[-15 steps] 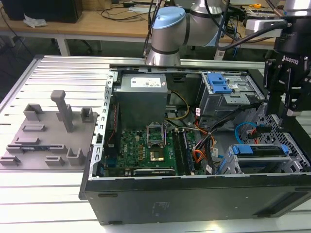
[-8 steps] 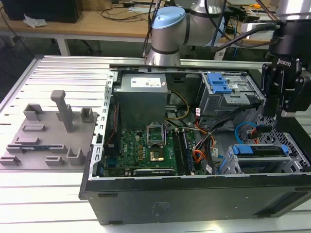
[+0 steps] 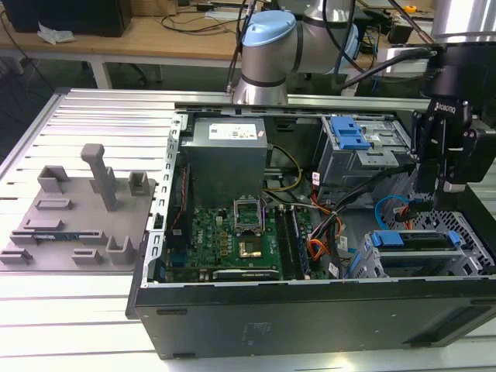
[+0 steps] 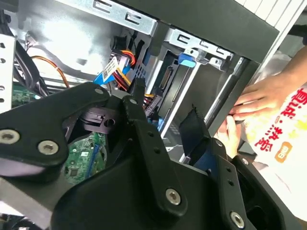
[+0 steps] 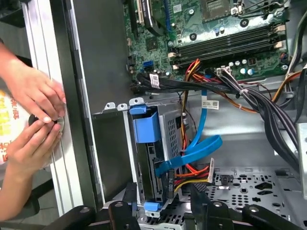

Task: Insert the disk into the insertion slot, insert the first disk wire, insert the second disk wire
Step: 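Insert the first disk wire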

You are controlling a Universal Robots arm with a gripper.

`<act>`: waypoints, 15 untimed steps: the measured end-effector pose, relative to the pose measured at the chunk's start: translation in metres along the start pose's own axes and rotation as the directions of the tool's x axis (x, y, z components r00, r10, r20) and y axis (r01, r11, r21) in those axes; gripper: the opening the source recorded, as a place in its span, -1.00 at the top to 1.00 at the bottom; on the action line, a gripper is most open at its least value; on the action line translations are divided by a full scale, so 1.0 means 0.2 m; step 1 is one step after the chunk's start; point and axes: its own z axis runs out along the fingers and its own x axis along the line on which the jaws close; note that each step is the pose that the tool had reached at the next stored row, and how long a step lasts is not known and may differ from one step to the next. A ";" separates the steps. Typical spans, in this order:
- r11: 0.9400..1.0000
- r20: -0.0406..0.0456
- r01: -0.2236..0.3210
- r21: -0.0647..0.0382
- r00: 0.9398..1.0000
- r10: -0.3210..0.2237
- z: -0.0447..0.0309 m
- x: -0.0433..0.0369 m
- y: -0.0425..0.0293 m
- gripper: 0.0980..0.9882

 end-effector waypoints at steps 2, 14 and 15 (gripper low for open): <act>1.000 -0.002 0.012 0.006 1.000 -0.012 0.006 -0.005 0.003 -0.05; 0.999 -0.044 0.031 0.021 0.999 -0.030 0.006 -0.086 0.034 0.50; 0.999 -0.044 0.031 0.022 0.999 -0.030 0.009 -0.087 0.036 0.50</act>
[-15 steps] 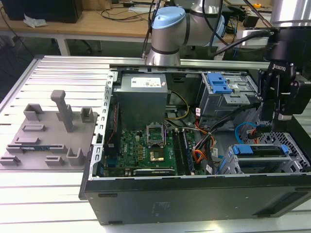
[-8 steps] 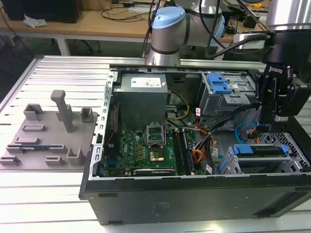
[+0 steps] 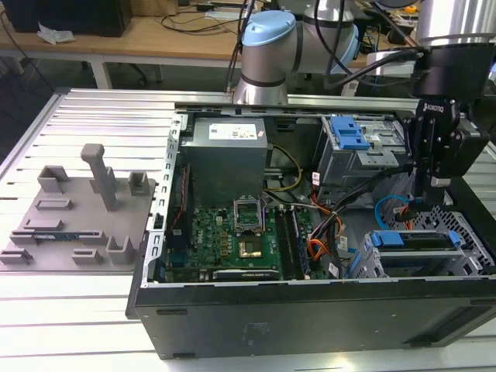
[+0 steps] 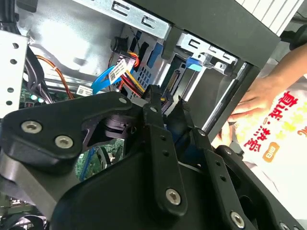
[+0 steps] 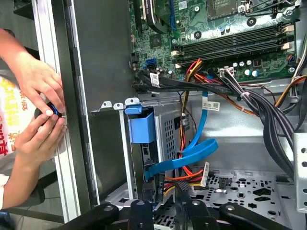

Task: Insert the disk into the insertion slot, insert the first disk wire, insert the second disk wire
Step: 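Insert the first disk wire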

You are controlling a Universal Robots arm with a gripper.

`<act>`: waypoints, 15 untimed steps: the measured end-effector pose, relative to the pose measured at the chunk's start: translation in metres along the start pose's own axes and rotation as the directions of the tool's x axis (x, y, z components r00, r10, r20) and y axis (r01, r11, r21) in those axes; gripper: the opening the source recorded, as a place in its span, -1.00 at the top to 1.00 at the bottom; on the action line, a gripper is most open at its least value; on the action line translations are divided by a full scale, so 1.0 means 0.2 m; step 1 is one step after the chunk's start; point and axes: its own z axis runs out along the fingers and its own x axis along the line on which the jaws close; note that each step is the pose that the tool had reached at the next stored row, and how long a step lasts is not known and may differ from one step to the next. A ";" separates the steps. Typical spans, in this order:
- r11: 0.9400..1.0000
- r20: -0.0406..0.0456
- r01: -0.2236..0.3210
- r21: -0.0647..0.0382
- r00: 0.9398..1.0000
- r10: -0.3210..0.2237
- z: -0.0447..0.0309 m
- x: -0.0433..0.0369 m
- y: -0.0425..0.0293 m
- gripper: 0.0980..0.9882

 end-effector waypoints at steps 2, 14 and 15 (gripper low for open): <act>1.000 0.000 0.000 0.000 1.000 0.000 0.000 0.000 0.000 0.50; 0.999 0.003 -0.019 0.037 1.000 0.019 0.014 0.004 0.031 0.50; 0.999 0.003 -0.021 0.040 1.000 0.021 0.015 0.003 0.036 0.50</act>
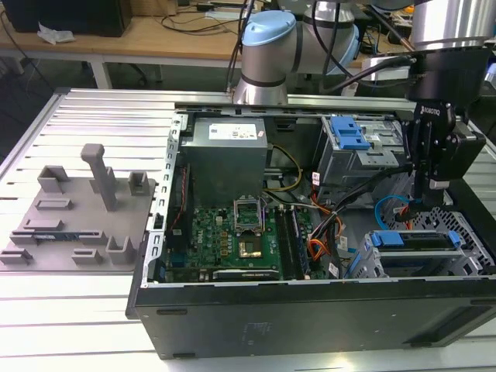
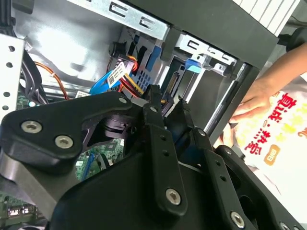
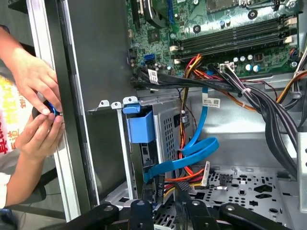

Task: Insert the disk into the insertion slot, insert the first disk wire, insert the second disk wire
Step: 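Insert the first disk wire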

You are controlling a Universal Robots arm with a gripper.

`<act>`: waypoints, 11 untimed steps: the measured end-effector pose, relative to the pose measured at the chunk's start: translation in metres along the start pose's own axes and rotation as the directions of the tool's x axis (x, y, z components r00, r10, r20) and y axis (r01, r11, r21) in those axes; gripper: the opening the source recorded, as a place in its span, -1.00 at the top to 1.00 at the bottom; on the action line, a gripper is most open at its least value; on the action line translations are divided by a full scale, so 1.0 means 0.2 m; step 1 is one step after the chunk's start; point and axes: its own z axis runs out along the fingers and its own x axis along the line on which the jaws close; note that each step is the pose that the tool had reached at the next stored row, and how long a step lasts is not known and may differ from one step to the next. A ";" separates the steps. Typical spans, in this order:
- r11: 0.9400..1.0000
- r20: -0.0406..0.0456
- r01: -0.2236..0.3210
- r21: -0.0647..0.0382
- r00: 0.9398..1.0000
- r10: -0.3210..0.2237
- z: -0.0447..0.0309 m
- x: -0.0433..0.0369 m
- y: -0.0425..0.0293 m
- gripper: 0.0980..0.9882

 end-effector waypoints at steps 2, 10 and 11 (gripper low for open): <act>1.000 0.000 -0.001 0.002 1.000 0.001 0.004 -0.002 0.011 0.50; 1.000 0.000 -0.001 0.002 1.000 0.001 0.012 -0.008 0.025 0.50; 1.000 0.000 -0.001 0.002 1.000 0.001 0.012 -0.009 0.028 0.50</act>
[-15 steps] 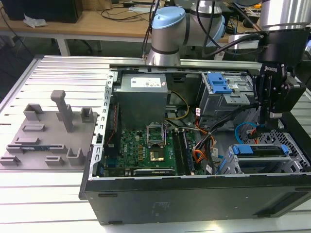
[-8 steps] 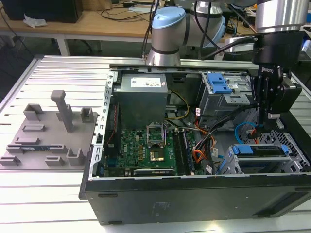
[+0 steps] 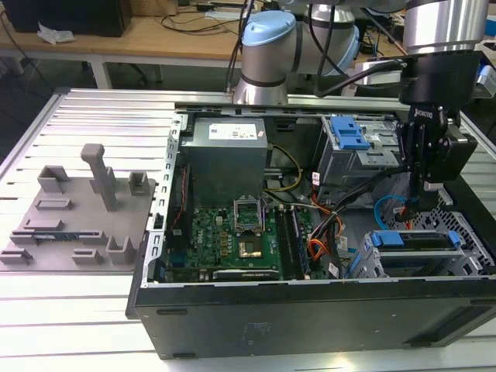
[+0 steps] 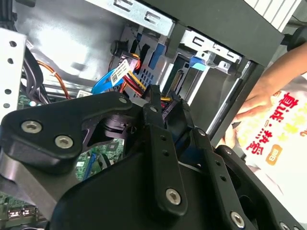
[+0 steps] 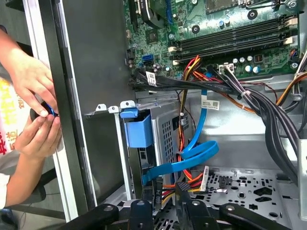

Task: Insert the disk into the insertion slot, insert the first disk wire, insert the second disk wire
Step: 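Insert the first disk wire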

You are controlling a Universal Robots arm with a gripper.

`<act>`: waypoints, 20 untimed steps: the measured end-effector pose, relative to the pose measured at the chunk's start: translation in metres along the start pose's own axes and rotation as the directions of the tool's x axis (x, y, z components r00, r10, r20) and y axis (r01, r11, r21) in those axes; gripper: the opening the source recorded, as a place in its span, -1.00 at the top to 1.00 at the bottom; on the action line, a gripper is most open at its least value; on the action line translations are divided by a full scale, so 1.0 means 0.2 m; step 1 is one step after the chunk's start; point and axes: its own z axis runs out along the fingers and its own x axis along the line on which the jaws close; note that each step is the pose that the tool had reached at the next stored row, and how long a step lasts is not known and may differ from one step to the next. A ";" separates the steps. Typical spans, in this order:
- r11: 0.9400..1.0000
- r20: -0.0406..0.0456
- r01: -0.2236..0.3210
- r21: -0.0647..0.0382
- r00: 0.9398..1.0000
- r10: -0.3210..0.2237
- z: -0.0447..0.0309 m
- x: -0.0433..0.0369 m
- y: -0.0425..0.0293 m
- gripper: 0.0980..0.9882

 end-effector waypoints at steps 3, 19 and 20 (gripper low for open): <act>1.000 0.000 0.000 0.000 1.000 0.000 0.000 -0.002 0.003 0.50; 0.999 -0.021 0.032 0.018 0.999 -0.031 0.001 -0.035 0.007 0.82; 0.999 -0.021 0.032 0.017 0.999 -0.031 0.001 -0.035 0.007 0.82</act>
